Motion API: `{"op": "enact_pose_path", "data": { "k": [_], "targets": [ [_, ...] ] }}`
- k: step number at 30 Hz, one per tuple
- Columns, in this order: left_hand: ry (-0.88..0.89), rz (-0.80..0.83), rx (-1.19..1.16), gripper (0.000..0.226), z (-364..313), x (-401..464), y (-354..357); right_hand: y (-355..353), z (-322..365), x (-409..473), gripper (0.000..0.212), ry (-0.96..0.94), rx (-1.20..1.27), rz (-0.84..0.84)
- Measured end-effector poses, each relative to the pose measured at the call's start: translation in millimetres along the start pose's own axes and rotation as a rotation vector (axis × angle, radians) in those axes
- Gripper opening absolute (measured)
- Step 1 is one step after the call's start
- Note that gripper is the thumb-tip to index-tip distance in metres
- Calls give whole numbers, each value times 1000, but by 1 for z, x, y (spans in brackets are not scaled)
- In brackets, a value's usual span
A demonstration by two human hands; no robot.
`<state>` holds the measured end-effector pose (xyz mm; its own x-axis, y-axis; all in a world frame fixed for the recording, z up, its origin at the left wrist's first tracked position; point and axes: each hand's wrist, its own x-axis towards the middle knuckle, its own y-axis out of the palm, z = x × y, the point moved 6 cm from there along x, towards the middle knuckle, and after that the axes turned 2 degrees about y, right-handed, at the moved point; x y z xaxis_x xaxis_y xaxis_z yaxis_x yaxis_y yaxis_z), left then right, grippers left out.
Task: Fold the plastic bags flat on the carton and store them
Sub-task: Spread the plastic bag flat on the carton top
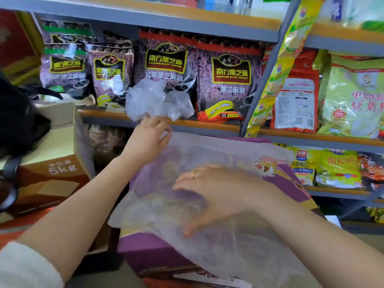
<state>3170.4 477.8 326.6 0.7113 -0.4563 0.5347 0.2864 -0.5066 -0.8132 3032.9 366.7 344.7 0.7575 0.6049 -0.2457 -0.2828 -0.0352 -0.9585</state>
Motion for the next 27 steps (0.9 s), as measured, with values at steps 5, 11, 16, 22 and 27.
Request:
{"op": "enact_pose_path", "data": {
  "k": [5,11,16,22,27],
  "targets": [
    [101,261,-291,39,-48,-74,-27,23,0,1,75,95,-85,75],
    [1,241,-345,47,-68,-135,-36,21,-3,-13,10,84,-140,-138],
    [-56,51,-133,42,-96,-140,-39,-6,-13,-37,23,157,-295,-309],
    [-181,-307,-28,37,-124,-126,-64,-29,-25,-88,70,194,-137,-436],
    [-194,-273,21,46,-134,-125,-59,7,-37,-108,60,242,-180,-407]
  ]
}}
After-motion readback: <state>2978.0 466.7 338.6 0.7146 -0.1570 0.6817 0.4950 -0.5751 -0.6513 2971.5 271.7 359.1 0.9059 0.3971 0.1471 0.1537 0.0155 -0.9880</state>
